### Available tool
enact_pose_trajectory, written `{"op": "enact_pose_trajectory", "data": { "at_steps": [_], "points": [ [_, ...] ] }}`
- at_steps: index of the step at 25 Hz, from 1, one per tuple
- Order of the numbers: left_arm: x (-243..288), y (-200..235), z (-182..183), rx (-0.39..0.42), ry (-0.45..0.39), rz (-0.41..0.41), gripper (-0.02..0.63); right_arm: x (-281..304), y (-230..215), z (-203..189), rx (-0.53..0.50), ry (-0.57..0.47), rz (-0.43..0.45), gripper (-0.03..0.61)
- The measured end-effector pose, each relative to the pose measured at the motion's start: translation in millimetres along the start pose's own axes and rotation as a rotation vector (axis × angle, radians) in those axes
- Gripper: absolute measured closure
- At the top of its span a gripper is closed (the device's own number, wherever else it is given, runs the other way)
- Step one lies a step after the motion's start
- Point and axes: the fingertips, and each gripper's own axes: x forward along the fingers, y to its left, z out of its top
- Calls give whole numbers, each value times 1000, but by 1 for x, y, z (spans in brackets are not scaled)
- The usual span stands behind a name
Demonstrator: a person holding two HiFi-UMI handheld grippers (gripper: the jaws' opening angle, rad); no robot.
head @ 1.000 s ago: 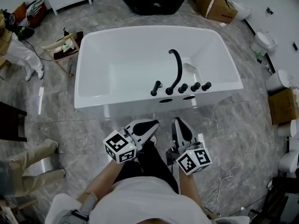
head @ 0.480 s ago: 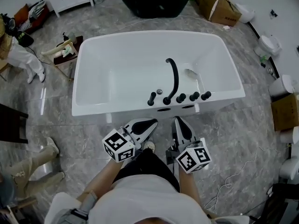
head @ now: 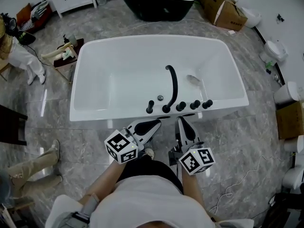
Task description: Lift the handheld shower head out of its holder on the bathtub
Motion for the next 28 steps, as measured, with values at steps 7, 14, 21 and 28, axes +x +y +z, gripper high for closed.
{"op": "enact_pose_trajectory", "data": {
  "at_steps": [7, 14, 21, 28],
  "points": [
    [-1, 11, 3, -5, -5, 25, 594, 8, -5, 1, 12, 1, 0, 560],
    [-3, 48, 14, -17, -13, 89, 594, 26, -6, 4, 3, 9, 3, 558],
    [16, 69, 32, -21, -10, 59, 594, 46, -15, 21, -9, -8, -17, 558],
    [18, 95, 39, -47, 10, 41, 594, 64, -16, 31, -68, -25, -44, 558]
  ]
}}
